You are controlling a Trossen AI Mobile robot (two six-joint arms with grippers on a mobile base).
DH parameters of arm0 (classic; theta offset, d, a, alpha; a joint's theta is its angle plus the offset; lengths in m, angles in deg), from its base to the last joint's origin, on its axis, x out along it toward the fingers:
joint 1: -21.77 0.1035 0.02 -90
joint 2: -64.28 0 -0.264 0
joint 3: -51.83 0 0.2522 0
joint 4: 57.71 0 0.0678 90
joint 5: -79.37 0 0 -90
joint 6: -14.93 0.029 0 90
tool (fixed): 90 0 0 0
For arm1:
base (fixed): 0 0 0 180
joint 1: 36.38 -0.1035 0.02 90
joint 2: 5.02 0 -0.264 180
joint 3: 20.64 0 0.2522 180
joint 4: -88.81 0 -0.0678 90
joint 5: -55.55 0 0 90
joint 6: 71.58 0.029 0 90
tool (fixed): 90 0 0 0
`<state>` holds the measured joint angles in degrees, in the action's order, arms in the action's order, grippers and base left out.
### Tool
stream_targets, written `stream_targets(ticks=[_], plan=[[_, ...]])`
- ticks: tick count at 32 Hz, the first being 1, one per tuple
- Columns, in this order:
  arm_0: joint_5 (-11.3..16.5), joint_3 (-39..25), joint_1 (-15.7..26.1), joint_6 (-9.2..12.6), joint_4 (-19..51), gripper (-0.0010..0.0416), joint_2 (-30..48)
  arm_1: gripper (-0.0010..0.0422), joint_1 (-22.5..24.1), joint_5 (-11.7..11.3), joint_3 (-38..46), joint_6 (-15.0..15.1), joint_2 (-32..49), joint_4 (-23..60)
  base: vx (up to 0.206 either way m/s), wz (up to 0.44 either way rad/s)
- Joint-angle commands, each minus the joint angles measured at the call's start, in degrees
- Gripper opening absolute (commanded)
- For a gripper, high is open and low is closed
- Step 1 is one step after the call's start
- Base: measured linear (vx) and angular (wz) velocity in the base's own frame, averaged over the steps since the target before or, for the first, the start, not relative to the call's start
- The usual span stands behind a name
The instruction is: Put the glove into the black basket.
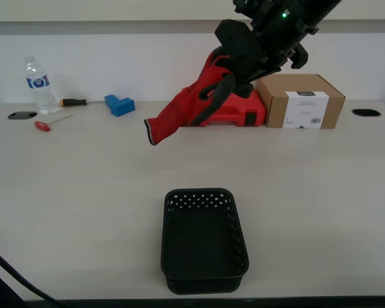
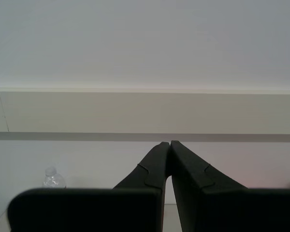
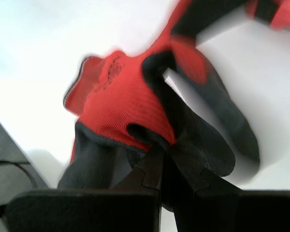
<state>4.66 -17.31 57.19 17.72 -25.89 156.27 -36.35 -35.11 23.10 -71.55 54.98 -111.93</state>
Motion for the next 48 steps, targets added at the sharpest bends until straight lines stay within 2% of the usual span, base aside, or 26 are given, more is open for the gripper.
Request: stream_targets(ticks=[1, 3, 7, 9, 10, 13, 15, 18, 19, 22, 26, 36, 38, 39, 40, 43, 45, 46, 48], plan=[[0.6, 3.0, 3.4, 3.5, 0.2, -0.0001, -4.0, 0.0, 0.0, 0.0, 0.0, 0.0, 0.0, -0.3, 0.0, 0.0], [0.6, 6.6, 7.1, 6.9, -0.2, -0.0001, -6.5, 0.0, 0.0, 0.0, 0.0, 0.0, 0.0, -0.3, 0.0, 0.0], [-0.2, 9.4, 11.2, 9.3, -0.7, -0.0001, -5.3, 0.0, 0.0, -0.2, 0.0, 0.0, 0.0, -0.3, 0.0, 0.0], [-0.6, 10.6, 12.0, 9.8, -2.1, -0.0001, -3.5, 0.0, 0.0, -0.1, 0.0, 0.0, 0.1, -0.2, 0.0, 0.0], [-0.5, 11.2, 12.0, 10.9, -3.6, -0.0001, -1.6, 0.0, 0.0, -0.6, 0.0, 0.0, -0.1, -0.2, 0.0, 0.0], [0.2, 9.6, 12.1, 10.7, -4.4, -0.0001, 6.4, 0.0, 0.0, -0.3, 0.0, 0.0, 0.0, -0.2, 0.0, 0.0], [0.0, 7.6, 12.0, 9.2, -6.1, -0.0001, 11.6, 0.0, 0.0, -0.3, 0.2, 0.0, 0.0, -0.2, 0.0, 0.0], [-0.1, 5.1, 11.9, 8.2, -6.6, -0.0001, 16.5, 0.0, 0.0, -0.3, 0.1, 0.0, 0.0, -0.2, 0.0, 0.0], [1.0, 3.1, 11.9, 7.5, -5.3, -0.0001, 19.9, 0.0, 0.0, -0.3, 0.1, 0.0, 0.0, -0.2, 0.0, 0.0], [1.6, 1.8, 11.9, 6.8, -3.9, -0.0001, 20.7, 0.0, 0.0, -0.3, 0.1, 0.0, 0.0, -0.2, 0.0, 0.0], [7.3, 1.3, 11.4, 7.2, -3.7, -0.0001, 22.1, 0.0, 0.0, -0.3, 0.1, 0.0, 0.0, -0.2, 0.0, 0.0], [5.9, 1.3, 11.4, 7.1, -3.3, 0.0, 22.1, 0.0, 0.0, -0.3, 0.0, 0.0, 0.0, -0.2, 0.0, 0.0], [5.7, 1.3, 11.4, 6.5, -2.4, 0.0, 22.1, 0.0, 0.0, -0.3, 0.0, 0.0, 0.0, -0.3, 0.0, 0.0], [4.3, 1.3, 11.4, 5.7, -2.0, 0.0, 22.1, 0.0, 0.0, -0.3, 0.0, 0.0, 0.0, -0.3, 0.0, 0.0], [4.2, 1.3, 11.3, 5.7, -1.7, 0.0, 22.1, 0.0, 0.0, -0.3, 0.0, 0.0, 0.0, -0.3, 0.0, 0.0], [6.0, 1.3, 11.1, 5.8, -1.7, 0.0002, 22.1, 0.0, 0.0, -0.3, 0.0, 0.0, 0.0, -0.3, 0.0, 0.0], [6.3, 1.9, 11.0, 5.8, -1.7, 0.0016, 22.1, 0.0, 0.0, -0.3, 0.0, 0.0, 0.0, -0.3, 0.0, 0.0], [6.3, 2.0, 11.0, 5.8, -1.5, 0.0041, 22.1, 0.0, 0.0, -0.3, 0.0, 0.0, 0.0, -0.3, 0.0, 0.0], [6.2, 2.1, 11.0, 5.8, -1.5, 0.0058, 22.1, 0.0, 0.0, -0.3, 0.0, 0.0, 0.0, -0.2, 0.0, 0.0]])
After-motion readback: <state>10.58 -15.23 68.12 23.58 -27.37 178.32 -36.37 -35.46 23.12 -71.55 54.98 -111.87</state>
